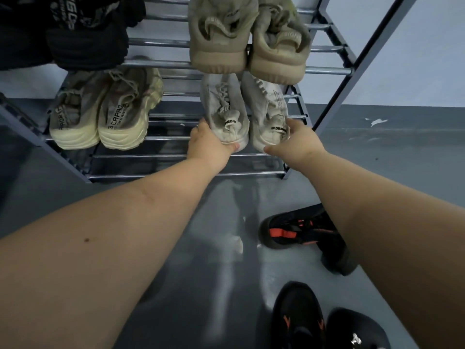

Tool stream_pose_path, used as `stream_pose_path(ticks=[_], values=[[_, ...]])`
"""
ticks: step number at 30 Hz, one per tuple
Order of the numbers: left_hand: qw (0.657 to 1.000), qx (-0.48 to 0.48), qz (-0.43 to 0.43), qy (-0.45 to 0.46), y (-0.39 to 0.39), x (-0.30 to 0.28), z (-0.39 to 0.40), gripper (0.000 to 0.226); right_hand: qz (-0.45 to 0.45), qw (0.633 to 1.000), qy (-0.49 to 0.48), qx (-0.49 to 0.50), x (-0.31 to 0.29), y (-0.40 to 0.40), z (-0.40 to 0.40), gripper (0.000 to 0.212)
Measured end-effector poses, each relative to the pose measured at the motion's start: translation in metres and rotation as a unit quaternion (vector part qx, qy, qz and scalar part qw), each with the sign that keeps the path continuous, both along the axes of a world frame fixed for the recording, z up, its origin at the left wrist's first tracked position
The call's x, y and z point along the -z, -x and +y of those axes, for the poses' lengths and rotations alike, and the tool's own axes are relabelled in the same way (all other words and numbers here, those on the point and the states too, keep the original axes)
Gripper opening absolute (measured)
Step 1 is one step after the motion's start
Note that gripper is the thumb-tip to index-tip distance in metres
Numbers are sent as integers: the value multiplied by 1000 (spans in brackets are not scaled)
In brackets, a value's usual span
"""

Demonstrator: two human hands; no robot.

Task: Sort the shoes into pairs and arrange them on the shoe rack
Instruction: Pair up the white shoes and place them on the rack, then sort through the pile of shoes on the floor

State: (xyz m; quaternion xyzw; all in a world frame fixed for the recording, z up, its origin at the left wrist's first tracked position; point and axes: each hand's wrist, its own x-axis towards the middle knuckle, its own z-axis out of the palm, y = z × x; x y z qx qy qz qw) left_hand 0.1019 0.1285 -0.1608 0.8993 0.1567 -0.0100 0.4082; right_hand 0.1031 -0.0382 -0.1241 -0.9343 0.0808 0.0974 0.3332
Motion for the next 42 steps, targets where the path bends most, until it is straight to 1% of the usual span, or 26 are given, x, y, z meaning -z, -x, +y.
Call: stream_pose_path(ticks=[1, 3, 5, 7, 10, 13, 15, 16, 17, 19, 20, 23, 25, 29, 31, 33, 37, 42], values=[[999, 13, 10, -36, 7, -4, 2, 97, 16, 999, 24, -19, -3, 4, 0, 89], [987, 55, 31, -148, 25, -9, 7, 96, 45, 991, 97, -77, -8, 15, 2, 95], [958, 124, 45, -255, 49, -12, 15, 90, 46, 971, 184, -144, -12, 30, 4, 96], [924, 206, 48, -319, 76, -14, 21, 87, 28, 951, 237, -198, -16, 48, 7, 94], [882, 309, 64, -351, 120, -18, 32, 85, 24, 927, 266, -261, -21, 84, 13, 92], [837, 394, 105, -364, 162, -24, 43, 84, 44, 894, 308, -324, -20, 129, 14, 92], [804, 436, 123, -385, 185, -30, 50, 83, 57, 869, 336, -360, -20, 156, 12, 89], [793, 449, 127, -391, 195, -33, 53, 82, 63, 859, 347, -370, -22, 167, 10, 87], [790, 455, 129, -391, 204, -36, 55, 81, 67, 854, 355, -374, -23, 177, 8, 85], [801, 449, 137, -372, 218, -36, 55, 81, 74, 859, 355, -361, -23, 196, 3, 84], [812, 439, 143, -357, 226, -35, 52, 81, 80, 870, 345, -342, -21, 206, 0, 83], [844, 408, 166, -305, 254, -18, 35, 79, 109, 920, 277, -254, -2, 241, -10, 83], [849, 404, 191, -282, 273, 4, 22, 79, 138, 933, 255, -212, 21, 267, -18, 83], [839, 416, 252, -243, 308, 46, -4, 80, 231, 925, 243, -180, 67, 317, -33, 85], [839, 419, 263, -226, 324, 60, -16, 80, 261, 922, 232, -168, 82, 332, -39, 86], [841, 422, 276, -196, 338, 71, -25, 81, 275, 926, 212, -145, 90, 337, -44, 85], [863, 391, 300, -111, 351, 89, -44, 77, 288, 941, 161, -79, 101, 335, -60, 81], [891, 327, 307, -64, 336, 104, -69, 66, 329, 937, 118, -4, 123, 331, -82, 79]])
